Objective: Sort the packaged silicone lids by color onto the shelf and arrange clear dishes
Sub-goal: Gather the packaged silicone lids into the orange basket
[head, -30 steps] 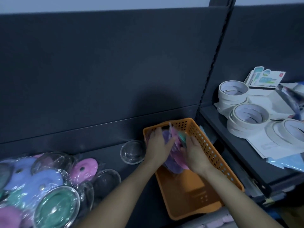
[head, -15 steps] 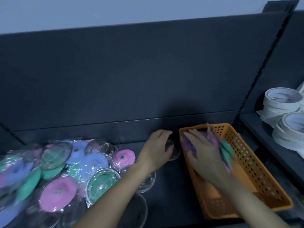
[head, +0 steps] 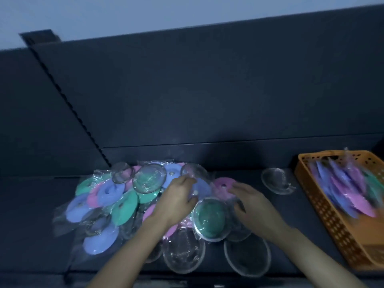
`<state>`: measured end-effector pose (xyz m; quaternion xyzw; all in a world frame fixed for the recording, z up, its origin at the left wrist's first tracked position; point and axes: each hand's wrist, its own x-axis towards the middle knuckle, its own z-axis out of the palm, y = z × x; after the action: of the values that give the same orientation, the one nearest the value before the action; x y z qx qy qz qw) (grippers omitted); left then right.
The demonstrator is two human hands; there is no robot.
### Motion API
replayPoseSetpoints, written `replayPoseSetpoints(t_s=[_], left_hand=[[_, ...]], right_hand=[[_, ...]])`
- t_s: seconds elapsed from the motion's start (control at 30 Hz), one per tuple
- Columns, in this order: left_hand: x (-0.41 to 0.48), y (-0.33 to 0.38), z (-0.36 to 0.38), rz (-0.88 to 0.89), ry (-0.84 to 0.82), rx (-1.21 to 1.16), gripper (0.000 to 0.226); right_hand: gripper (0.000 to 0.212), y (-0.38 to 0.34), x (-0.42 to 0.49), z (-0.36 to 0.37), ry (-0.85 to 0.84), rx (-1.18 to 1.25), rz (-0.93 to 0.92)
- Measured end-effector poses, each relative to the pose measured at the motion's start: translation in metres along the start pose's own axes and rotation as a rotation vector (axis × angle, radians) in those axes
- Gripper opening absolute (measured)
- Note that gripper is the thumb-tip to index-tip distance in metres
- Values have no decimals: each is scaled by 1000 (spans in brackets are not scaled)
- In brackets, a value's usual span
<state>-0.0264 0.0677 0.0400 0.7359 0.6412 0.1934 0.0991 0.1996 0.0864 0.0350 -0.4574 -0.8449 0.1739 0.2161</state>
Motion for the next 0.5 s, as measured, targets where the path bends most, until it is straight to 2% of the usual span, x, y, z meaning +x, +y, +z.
replayPoseSetpoints(t_s=[0.13, 0.27, 0.4, 0.5], left_hand=[[-26, -51, -13, -21, -151, 35, 57], [-48, -80, -14, -16, -403, 29, 97], [-55, -89, -14, 18, -472, 144, 114], [-51, -88, -10, 85, -454, 238, 103]], right_hand=[[34, -32, 0, 42, -142, -70, -136], [64, -35, -5, 80, -282, -357, -88], [68, -27, -7, 82, -247, -366, 2], [61, -19, -7, 73, -167, -317, 16]])
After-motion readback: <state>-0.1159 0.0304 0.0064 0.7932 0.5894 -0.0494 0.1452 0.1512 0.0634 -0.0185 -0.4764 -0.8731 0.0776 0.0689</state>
